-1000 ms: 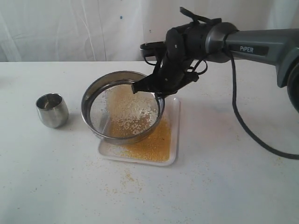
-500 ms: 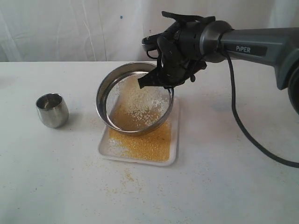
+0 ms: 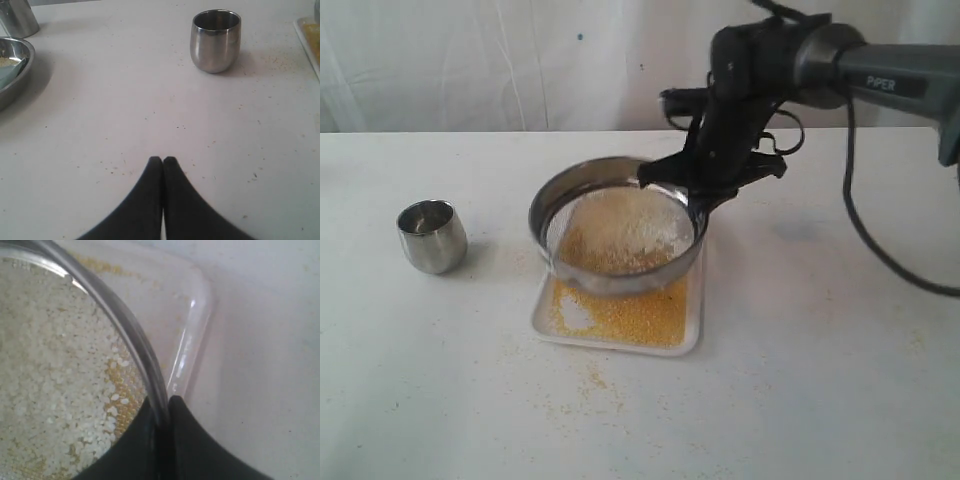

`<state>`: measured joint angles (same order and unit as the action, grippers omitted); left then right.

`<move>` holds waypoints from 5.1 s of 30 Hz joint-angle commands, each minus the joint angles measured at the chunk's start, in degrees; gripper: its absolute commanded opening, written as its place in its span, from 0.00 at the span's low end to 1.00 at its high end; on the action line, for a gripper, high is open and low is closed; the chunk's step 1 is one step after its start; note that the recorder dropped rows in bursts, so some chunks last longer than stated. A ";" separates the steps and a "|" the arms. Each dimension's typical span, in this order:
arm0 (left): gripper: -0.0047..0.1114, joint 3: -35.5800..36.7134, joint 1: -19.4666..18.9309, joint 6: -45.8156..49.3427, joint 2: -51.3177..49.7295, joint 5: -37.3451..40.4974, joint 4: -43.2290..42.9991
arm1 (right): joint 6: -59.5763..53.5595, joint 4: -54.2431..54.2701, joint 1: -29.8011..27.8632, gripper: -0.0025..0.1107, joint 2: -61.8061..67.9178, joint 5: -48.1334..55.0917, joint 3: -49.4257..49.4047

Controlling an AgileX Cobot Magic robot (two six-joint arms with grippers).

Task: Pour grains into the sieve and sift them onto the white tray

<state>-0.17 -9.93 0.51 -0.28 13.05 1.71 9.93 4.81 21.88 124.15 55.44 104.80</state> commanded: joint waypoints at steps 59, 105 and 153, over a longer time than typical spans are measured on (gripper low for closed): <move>0.04 0.17 0.36 -0.51 0.28 0.03 -0.08 | -9.93 9.01 -11.40 0.02 -19.71 12.01 -15.27; 0.04 0.17 0.36 -0.51 0.28 0.03 -0.08 | -9.93 5.55 -25.23 0.02 -108.62 -42.62 -83.61; 0.04 0.17 0.75 -0.51 0.28 -0.39 -0.18 | -9.93 -7.66 -29.39 0.02 -124.15 -35.45 -104.80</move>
<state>-0.17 -9.83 0.51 -0.28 13.09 1.60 0.00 -2.43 -7.39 0.19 19.97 0.14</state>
